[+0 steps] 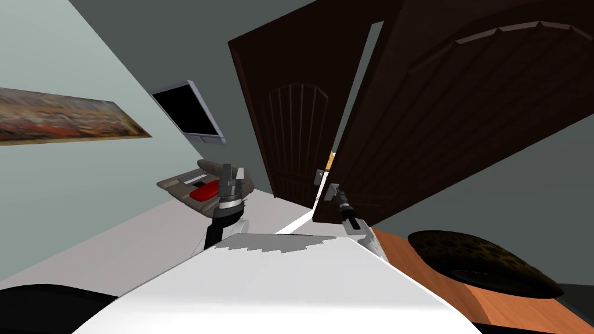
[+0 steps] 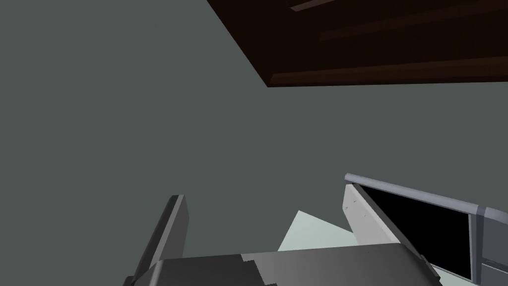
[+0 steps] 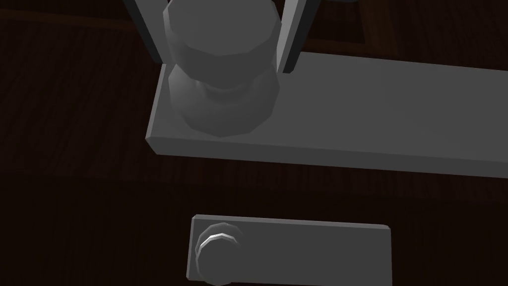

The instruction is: Pull the door open

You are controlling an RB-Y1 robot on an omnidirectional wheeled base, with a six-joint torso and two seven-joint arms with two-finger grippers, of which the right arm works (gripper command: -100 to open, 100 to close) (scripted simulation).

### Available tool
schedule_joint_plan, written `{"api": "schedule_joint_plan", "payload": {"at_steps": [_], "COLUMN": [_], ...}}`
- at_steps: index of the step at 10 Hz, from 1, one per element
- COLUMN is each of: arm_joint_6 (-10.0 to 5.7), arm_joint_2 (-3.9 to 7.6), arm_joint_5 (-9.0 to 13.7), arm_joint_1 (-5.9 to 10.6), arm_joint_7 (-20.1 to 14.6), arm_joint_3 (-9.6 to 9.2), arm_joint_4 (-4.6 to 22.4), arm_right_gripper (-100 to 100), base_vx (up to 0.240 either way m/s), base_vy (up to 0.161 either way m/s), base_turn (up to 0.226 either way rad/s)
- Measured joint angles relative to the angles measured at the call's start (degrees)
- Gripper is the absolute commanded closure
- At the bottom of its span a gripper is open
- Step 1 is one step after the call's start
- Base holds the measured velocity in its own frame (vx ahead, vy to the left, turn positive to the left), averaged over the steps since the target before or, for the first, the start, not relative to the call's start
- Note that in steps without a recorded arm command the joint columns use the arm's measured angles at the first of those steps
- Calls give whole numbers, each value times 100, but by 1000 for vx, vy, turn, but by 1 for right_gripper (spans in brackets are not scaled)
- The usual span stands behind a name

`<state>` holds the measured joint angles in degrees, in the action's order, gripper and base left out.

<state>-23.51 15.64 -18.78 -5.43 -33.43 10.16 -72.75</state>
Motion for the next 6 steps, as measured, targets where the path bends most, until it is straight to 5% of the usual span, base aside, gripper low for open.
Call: {"api": "schedule_joint_plan", "payload": {"at_steps": [6], "arm_joint_6": [-287], "arm_joint_2": [359], "arm_joint_5": [-164], "arm_joint_1": [-374], "arm_joint_7": [-509], "arm_joint_3": [-406], "arm_joint_4": [-243], "arm_right_gripper": [100], "base_vx": [-197], "base_vy": [-104], "base_turn": [109]}}
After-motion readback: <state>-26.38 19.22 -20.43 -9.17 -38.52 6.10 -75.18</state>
